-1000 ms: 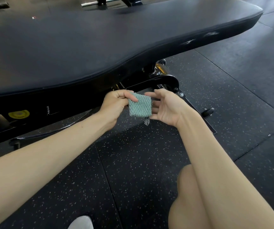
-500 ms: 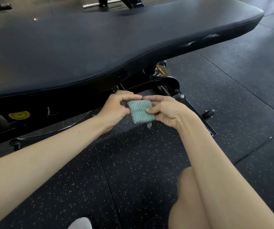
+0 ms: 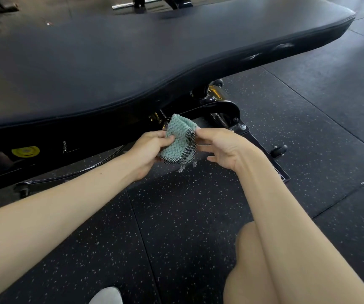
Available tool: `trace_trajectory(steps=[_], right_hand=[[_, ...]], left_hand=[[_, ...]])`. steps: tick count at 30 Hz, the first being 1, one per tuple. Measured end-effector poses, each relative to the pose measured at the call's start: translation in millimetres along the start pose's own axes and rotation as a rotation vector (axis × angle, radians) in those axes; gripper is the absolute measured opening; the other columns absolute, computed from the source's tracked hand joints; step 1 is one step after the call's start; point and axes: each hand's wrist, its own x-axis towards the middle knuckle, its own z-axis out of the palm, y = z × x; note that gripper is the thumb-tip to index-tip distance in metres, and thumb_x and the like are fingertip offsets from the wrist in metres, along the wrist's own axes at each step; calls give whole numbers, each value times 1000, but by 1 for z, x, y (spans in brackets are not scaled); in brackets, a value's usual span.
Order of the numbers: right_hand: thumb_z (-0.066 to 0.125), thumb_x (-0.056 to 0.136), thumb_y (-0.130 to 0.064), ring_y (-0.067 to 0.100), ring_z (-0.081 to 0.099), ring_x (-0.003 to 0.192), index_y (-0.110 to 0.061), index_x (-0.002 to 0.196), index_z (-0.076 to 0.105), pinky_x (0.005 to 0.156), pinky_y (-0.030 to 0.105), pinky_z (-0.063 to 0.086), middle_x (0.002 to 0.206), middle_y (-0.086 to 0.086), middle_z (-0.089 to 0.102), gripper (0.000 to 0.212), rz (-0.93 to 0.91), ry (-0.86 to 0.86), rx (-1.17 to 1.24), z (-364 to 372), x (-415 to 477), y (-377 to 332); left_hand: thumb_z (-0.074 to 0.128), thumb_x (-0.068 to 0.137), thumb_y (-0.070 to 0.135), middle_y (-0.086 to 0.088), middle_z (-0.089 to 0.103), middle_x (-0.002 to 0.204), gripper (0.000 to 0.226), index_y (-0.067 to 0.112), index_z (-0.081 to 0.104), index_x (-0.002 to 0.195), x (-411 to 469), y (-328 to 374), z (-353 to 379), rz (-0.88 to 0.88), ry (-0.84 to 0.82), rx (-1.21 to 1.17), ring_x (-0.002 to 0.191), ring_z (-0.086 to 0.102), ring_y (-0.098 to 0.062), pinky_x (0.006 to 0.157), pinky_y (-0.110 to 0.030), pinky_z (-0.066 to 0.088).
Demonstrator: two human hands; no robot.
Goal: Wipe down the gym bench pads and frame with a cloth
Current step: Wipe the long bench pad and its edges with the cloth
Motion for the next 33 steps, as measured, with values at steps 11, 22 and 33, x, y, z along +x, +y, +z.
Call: trace_trajectory(steps=[11, 22, 33], right_hand=[[50, 99, -36, 28, 68, 100, -6, 125, 57, 89, 43, 54, 110, 15, 70, 40, -34, -31, 125, 3, 0, -2], [69, 85, -34, 20, 72, 73, -7, 106, 55, 69, 34, 61, 78, 8, 64, 36, -57, -36, 173, 1, -2, 0], [63, 91, -19, 21, 67, 85, -10, 91, 62, 67, 32, 57, 97, 9, 68, 8, -50, 99, 247, -1, 3, -2]], left_hand=[[65, 89, 10, -2, 61, 100, 16, 14, 56, 102, 2, 2, 4, 86, 100, 216, 91, 60, -14, 76, -25, 49], [64, 84, 41, 21, 59, 115, 36, 26, 58, 115, -12, 2, 12, 176, -237, 450, 106, 55, 3, 99, -23, 42], [44, 100, 9, -11, 64, 119, 24, 4, 61, 115, -1, 0, 4, -24, 21, -132, 109, 60, -23, 86, -38, 53]])
